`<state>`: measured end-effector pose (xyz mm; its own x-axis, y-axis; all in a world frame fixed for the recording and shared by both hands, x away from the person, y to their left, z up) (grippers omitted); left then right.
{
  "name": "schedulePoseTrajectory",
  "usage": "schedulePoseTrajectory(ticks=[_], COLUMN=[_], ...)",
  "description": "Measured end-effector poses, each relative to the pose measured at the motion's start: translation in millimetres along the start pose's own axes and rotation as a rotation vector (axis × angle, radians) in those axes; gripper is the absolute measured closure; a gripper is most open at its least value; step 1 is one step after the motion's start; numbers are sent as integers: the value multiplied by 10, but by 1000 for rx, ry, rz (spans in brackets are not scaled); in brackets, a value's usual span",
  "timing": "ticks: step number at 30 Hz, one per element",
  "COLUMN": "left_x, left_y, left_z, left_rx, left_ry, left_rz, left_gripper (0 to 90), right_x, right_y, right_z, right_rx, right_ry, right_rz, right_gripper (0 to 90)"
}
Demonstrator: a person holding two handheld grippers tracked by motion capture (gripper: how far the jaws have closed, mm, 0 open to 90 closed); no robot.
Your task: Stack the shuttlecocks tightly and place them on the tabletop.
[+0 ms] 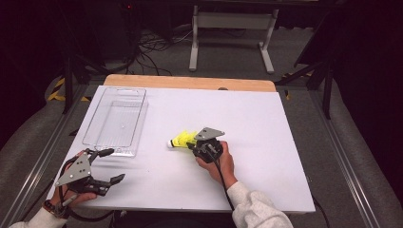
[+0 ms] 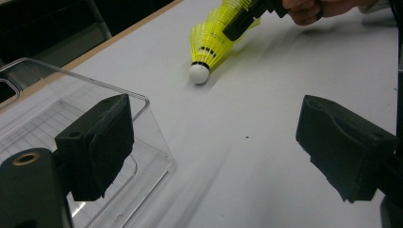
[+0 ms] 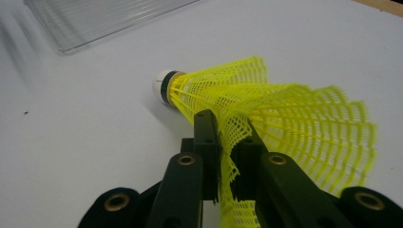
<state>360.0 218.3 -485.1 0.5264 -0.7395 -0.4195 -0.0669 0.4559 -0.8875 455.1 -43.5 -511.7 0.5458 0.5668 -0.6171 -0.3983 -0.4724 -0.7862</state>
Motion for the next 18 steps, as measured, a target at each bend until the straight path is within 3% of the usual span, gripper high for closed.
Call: schedulePoseTrajectory(ticks=[18], left_x=[-60], left_y=[13], left_z=[12], left_rx=[-10], left_ry=[-14], left_rz=[-9], left_gripper=[132], right_x=[-95], right_y=[3], right_z=[-64], right_rx=[-10], right_ry=[3], right_rz=[-8], right_gripper=[847])
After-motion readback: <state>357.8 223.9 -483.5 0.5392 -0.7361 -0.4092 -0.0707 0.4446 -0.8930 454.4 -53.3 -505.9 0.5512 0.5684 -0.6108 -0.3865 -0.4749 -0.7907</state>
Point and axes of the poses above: each handheld gripper's, and its own axes: x roughly forward along the jaws, y roughly out of its underside, z roughly to its left, the point moved 9 cm from there along x, roughly forward along the jaws, and after that the axes turned 3 degrees about z, right-handed, at the moved point
